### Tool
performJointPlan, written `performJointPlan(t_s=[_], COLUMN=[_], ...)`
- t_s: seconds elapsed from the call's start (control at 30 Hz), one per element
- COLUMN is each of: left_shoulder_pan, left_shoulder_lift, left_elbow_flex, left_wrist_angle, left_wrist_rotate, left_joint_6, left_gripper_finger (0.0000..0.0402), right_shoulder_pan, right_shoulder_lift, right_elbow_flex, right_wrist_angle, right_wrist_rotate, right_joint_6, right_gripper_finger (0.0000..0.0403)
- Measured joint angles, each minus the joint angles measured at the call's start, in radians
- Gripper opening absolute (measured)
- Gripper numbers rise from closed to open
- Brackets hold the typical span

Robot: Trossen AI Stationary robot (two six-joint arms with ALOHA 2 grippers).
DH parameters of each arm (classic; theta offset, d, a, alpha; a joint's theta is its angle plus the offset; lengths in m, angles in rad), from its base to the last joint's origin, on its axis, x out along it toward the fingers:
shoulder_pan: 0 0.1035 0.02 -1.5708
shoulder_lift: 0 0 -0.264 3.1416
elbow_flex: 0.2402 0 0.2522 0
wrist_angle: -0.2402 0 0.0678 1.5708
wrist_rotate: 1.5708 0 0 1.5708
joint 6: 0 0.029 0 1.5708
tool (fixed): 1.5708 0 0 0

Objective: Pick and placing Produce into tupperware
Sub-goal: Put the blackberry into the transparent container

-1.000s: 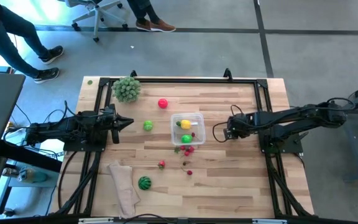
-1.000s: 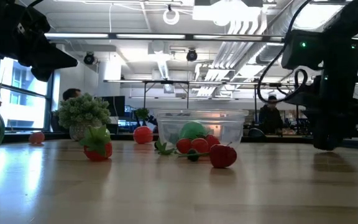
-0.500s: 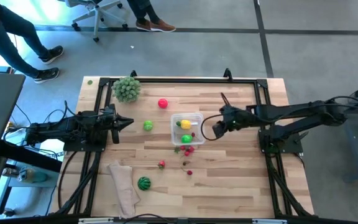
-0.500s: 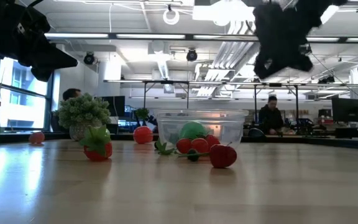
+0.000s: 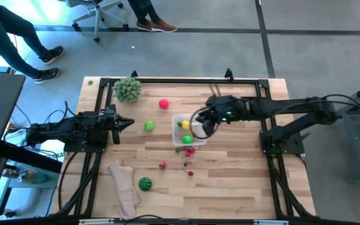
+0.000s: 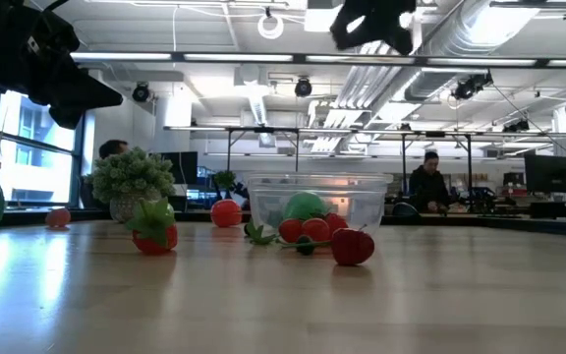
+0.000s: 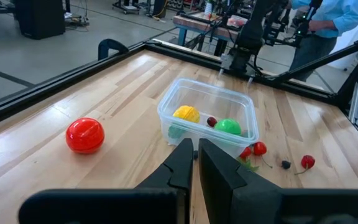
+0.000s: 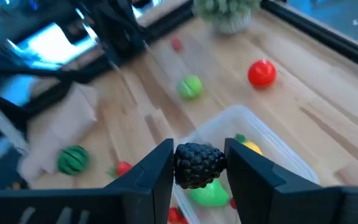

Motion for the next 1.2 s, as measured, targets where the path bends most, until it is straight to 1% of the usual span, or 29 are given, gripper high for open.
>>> performJointPlan(t_s=[0.2, 0.37, 0.47, 0.57, 0.73, 0.9, 1.2], left_shoulder_pan=[0.0, 0.0, 0.0, 0.0, 0.0, 0.0, 0.0], left_shoulder_lift=[0.0, 0.0, 0.0, 0.0, 0.0, 0.0, 0.0], left_elbow_flex=[0.0, 0.0, 0.0, 0.0, 0.0, 0.0, 0.0], left_wrist_angle=[0.0, 0.0, 0.0, 0.0, 0.0, 0.0, 0.0], left_wrist_rotate=[0.0, 0.0, 0.0, 0.0, 0.0, 0.0, 0.0], left_joint_6=[0.0, 0.0, 0.0, 0.0, 0.0, 0.0, 0.0], left_gripper_finger=[0.0017, 0.0017, 0.0017, 0.0017, 0.0017, 0.0017, 0.0017], right_shoulder_pan=[-0.075, -0.125, -0.144, -0.156, -0.162, -0.161, -0.161], right_shoulder_lift=[0.207, 0.377, 0.46, 0.517, 0.561, 0.561, 0.561], right_elbow_flex=[0.058, 0.06, 0.06, 0.06, 0.061, 0.061, 0.061], right_wrist_angle=[-0.118, -0.133, -0.139, -0.141, -0.138, -0.138, -0.138], right_wrist_rotate=[-0.085, -0.165, -0.176, -0.172, -0.163, -0.126, -0.122], right_joint_6=[-0.029, -0.055, -0.069, -0.082, -0.111, -0.127, -0.182], right_gripper_finger=[0.0122, 0.0122, 0.0122, 0.0122, 0.0122, 0.0122, 0.0122])
